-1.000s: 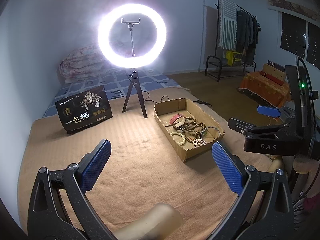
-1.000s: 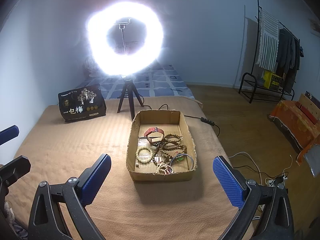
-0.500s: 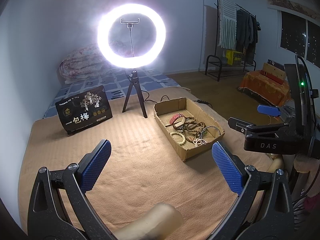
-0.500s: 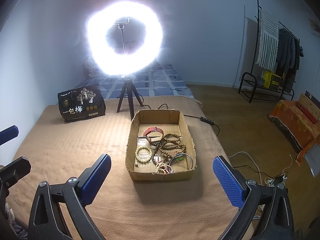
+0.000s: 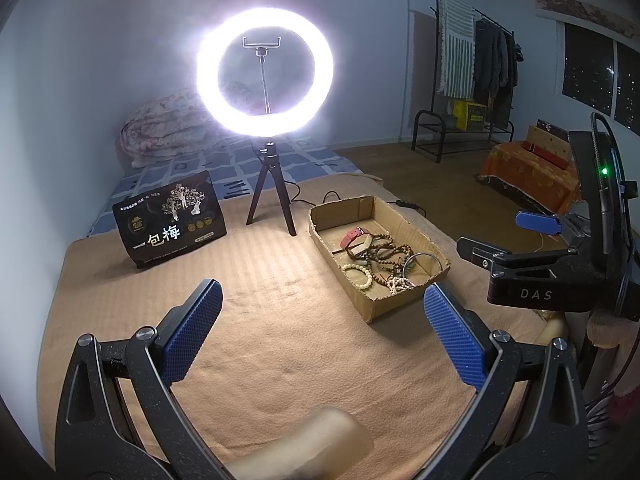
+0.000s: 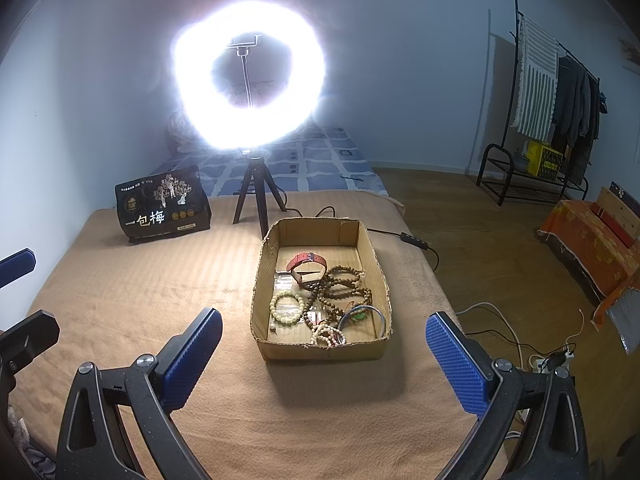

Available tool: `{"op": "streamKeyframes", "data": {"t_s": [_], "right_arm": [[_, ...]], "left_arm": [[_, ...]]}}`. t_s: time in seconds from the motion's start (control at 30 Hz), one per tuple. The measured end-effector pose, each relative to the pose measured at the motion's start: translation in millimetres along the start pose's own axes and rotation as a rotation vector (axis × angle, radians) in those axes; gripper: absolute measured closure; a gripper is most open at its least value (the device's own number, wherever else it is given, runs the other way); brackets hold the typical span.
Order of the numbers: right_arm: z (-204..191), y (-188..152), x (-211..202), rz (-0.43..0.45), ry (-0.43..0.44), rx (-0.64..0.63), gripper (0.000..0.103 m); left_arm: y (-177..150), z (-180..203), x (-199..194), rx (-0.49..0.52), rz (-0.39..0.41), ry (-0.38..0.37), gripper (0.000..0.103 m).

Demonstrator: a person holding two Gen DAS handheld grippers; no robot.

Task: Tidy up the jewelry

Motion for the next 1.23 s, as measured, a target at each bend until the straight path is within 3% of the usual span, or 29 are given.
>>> {"op": "streamKeyframes", "data": {"t_s": [1.23], "right_arm": [[3,-9,2,-0.014,0.002,-0.014,0.0]], "left_arm": [[4,-5,-3,0.013,0.019,0.012,0.001]]}}
Point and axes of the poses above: each gripper's, at about its wrist camera, not at the fingertips, and x roughly the way its jaws point, z to its right, y to its top, the point moved 8 cm from there along x, roughly the way its jaws point, and after that the axes turned 1 degree about x, right-handed, at the moved point
